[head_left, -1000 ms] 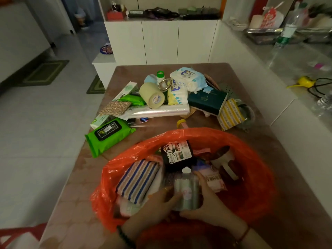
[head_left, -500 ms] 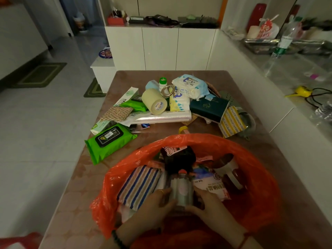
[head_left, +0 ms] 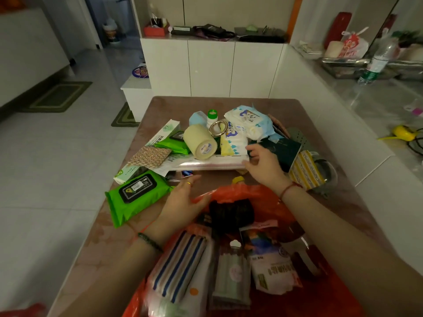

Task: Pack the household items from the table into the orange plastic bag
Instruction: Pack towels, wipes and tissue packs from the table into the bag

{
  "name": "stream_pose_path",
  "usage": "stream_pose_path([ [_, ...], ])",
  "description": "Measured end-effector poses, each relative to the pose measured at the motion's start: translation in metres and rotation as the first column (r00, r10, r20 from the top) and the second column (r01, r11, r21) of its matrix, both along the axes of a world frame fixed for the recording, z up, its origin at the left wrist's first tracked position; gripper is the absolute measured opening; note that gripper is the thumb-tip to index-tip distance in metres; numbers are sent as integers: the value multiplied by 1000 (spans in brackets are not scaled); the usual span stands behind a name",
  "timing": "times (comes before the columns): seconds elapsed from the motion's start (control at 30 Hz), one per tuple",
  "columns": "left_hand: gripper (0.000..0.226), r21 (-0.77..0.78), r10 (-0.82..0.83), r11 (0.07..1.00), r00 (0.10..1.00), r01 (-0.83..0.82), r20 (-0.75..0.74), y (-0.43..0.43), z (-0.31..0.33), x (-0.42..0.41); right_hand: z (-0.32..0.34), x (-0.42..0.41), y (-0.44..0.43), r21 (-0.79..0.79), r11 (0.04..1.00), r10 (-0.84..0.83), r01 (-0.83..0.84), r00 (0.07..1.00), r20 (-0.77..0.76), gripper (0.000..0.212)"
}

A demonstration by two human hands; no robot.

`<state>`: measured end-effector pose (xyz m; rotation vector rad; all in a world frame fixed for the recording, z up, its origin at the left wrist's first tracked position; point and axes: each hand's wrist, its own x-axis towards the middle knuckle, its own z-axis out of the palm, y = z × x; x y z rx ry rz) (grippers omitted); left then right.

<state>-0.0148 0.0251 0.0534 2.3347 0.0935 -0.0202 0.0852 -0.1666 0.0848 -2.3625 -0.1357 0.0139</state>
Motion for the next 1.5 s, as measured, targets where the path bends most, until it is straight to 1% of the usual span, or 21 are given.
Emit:
stream_pose_path([
  [0.07, 84, 136, -29, 989, 984, 53, -173, 8, -8, 8, -20, 22, 9, -154, 985, 55, -79, 986, -160, 54],
  [0.1, 85, 180, -42, 980, 967, 90, -252, 11, -12, 9, -33, 30, 11, -203, 971, 70, -122, 967, -246, 59],
  [0.2, 49, 196, -58, 972, 937, 132, -343, 21, -23, 7, -71, 42, 16, -230, 953, 59, -196, 868, -493, 70],
  [0.3, 9, 183, -50, 977, 948, 113, -315, 35, -22, 6, -92, 40, 15, -266, 943, 31, -198, 853, -522, 55],
  [0.37, 18, 143, -48, 985, 956, 93, -291, 44, -21, 9, -92, 39, 13, -236, 964, 7, -120, 903, -429, 44],
  [0.43, 22, 87, -31, 995, 965, 55, -261, 50, -21, 13, -76, 35, 14, -11, 1000, -25, 23, 964, -265, 44],
  [0.53, 17, -54, -20, 999, 959, 5, -284, 55, -18, 17, -26, 11, 25, 442, 896, -27, 30, 1000, -13, 38],
  [0.6, 12, -157, -37, 987, 948, -14, -317, 58, -13, 18, 8, -18, 29, 702, 709, 194, -66, 976, -103, 30],
  [0.63, 11, -186, -46, 983, 946, -16, -321, 59, -9, 17, 15, -34, 29, 769, 630, 379, -112, 908, -179, 31],
  [0.67, 8, -207, -55, 978, 948, -12, -315, 59, -5, 16, 16, -49, 31, 768, 611, 551, -191, 799, -240, 32],
  [0.73, 12, -259, -71, 966, 949, -12, -307, 58, -1, 13, 2, -77, 41, 535, 671, 723, -513, 611, -322, 30],
  [0.77, 14, -285, -68, 958, 947, -25, -314, 57, 0, 11, -14, -86, 46, 408, 704, 708, -581, 613, -349, 32],
  [0.83, 8, -310, -50, 949, 946, -55, -321, 54, 0, 5, -42, -94, 55, 271, 805, 592, -528, 739, -321, 43],
  [0.9, 7, -325, -39, 944, 951, -65, -306, 55, -4, 0, -56, -100, 65, 259, 874, 472, -411, 844, -254, 49],
  [0.97, 6, -368, -33, 927, 961, -74, -275, 53, -7, -6, -68, -101, 73, 260, 892, 426, -370, 880, -208, 47],
  [1.07, 8, -389, -25, 919, 973, -69, -231, 52, -10, -14, -71, -107, 84, 124, 907, 419, -404, 895, -153, 44],
  [1.17, 8, -385, -47, 922, 971, -49, -235, 58, -12, -25, -65, -114, 86, -37, 858, 504, -512, 855, -123, 72],
  [1.23, 2, -389, -20, 917, 966, -84, -256, 67, -14, -33, -54, -117, 83, -81, 788, 607, -610, 792, -61, 43],
  [1.33, 15, -388, 64, 908, 967, -159, -247, 88, -21, -42, -31, -117, 82, -8, 733, 679, -680, 731, 65, 21],
  [1.43, 15, -519, 285, 780, 936, -351, -205, 110, -26, -46, -8, -102, 91, 287, 811, 498, -510, 859, 118, 18],
  [1.5, 29, -528, 514, 666, 837, -527, -187, 123, -30, -44, -3, -84, 106, 374, 852, 354, -367, 929, 107, 19],
])
